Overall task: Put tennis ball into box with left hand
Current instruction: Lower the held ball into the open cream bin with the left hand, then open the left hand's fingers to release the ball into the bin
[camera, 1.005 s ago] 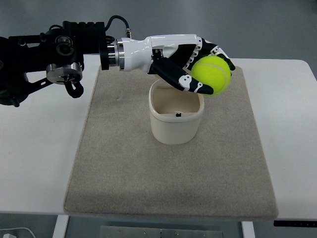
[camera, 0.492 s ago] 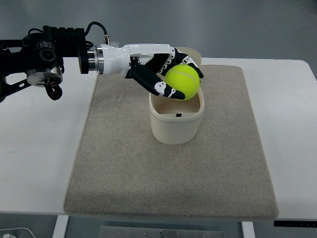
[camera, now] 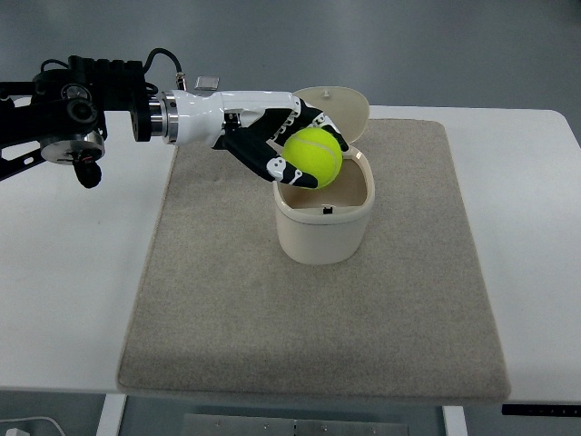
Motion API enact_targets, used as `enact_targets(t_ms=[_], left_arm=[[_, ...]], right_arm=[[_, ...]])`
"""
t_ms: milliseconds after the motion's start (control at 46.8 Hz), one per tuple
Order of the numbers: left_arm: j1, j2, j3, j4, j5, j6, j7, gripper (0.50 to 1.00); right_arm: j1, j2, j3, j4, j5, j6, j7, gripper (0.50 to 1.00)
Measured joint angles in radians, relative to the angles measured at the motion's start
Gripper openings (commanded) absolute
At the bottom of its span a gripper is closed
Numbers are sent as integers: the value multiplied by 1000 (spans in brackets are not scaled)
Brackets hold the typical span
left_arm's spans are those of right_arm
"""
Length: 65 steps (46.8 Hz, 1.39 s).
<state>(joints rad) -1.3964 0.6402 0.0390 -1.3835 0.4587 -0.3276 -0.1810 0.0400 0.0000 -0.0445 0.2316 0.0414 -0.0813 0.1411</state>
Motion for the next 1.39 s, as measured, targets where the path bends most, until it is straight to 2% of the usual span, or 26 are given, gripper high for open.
enact_targets(t_ms=[963, 1070, 1155, 1219, 1305, 1390], left_arm=[[17, 1, 10, 29, -3, 20, 0, 500], [17, 1, 10, 29, -3, 31, 0, 576], [17, -1, 10, 29, -3, 31, 0, 593], [17, -4, 9, 29, -4, 31, 0, 649], [18, -7, 9, 28, -11, 32, 0, 664], [18, -7, 8, 26, -14, 32, 0, 713]], right_arm=[[0, 0, 0, 0, 0, 0, 0, 938], [0, 0, 0, 0, 0, 0, 0, 938], [0, 0, 0, 0, 0, 0, 0, 938], [0, 0, 0, 0, 0, 0, 0, 938], [0, 0, 0, 0, 0, 0, 0, 938], [0, 0, 0, 0, 0, 0, 0, 938]])
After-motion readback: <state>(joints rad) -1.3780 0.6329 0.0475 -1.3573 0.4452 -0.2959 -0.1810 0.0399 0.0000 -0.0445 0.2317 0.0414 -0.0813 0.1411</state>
